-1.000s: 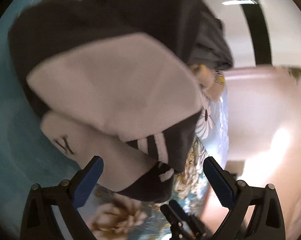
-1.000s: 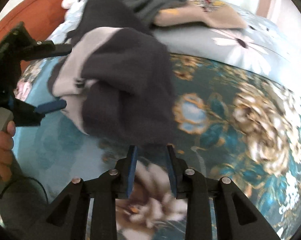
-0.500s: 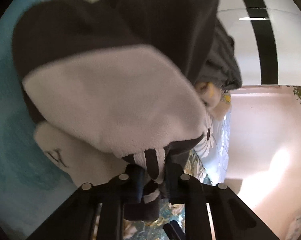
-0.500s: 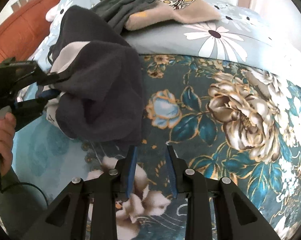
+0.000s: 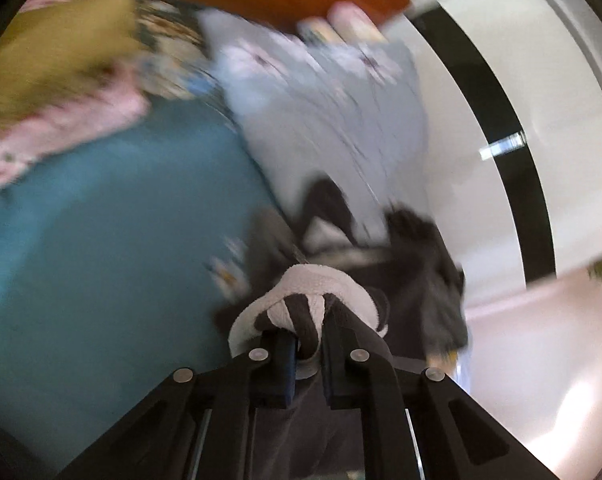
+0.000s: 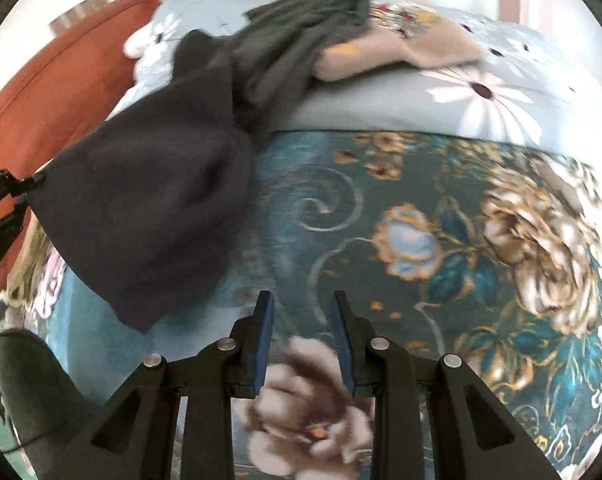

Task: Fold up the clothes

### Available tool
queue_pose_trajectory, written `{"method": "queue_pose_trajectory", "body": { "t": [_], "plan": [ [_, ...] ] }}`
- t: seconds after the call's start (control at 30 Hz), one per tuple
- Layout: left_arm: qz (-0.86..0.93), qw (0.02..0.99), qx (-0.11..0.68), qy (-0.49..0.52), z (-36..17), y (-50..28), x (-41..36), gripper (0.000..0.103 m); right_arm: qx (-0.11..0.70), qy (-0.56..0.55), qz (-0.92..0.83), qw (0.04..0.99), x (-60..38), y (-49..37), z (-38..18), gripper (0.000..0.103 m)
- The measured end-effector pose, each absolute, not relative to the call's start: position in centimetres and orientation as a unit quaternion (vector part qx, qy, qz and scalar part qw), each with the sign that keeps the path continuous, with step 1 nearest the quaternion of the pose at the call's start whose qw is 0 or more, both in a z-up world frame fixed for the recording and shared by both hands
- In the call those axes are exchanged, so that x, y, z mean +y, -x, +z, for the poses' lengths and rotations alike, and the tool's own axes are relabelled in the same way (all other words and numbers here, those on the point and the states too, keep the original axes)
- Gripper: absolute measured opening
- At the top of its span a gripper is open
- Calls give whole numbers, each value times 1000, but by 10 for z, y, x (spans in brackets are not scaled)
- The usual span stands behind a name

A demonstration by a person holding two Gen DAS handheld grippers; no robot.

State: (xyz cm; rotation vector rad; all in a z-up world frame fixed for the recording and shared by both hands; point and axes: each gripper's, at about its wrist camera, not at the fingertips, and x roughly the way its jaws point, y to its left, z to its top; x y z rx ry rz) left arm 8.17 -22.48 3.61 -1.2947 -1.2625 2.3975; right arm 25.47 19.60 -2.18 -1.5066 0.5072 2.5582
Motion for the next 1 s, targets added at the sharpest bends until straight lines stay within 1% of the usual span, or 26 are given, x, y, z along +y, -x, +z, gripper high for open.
{"method": "queue_pose_trajectory", "body": {
  "t": [0.27, 0.37, 0.43, 0.5, 0.53, 0.57, 0.6, 0.67, 0.77, 0.83, 1.0],
  "plan": [
    [759, -48, -483, 434, -11, -82, -338, 10, 153, 509, 847, 0, 144, -224, -25, 30],
    [736, -52, -508, 445, -32, -86, -347, 10, 157, 512, 844, -18, 129, -205, -29, 30],
    [723, -49, -519, 453, -42, -87, -343, 12, 173, 512, 841, -26, 125, -189, -33, 30],
    [711, -44, -529, 461, -50, -87, -338, 12, 189, 511, 838, -34, 121, -174, -37, 30],
    [705, -42, -535, 465, -54, -87, -335, 15, 199, 511, 836, -37, 120, -164, -39, 30],
    [698, -40, -540, 468, -59, -87, -333, 22, 211, 509, 833, -42, 120, -156, -42, 30],
    [692, -38, -545, 472, -63, -87, -330, 28, 227, 506, 831, -48, 120, -147, -44, 30],
    [679, -36, -555, 479, -71, -89, -324, 56, 260, 499, 824, -59, 122, -130, -49, 30],
    [662, -42, -567, 488, -83, -97, -311, 65, 311, 483, 816, -70, 128, -107, -58, 31],
    [657, -43, -568, 495, -89, -100, -300, 70, 332, 471, 814, -74, 131, -96, -63, 49],
    [645, -47, -561, 517, -108, -99, -276, 72, 372, 466, 797, -95, 136, -64, -79, 49]
  ]
}}
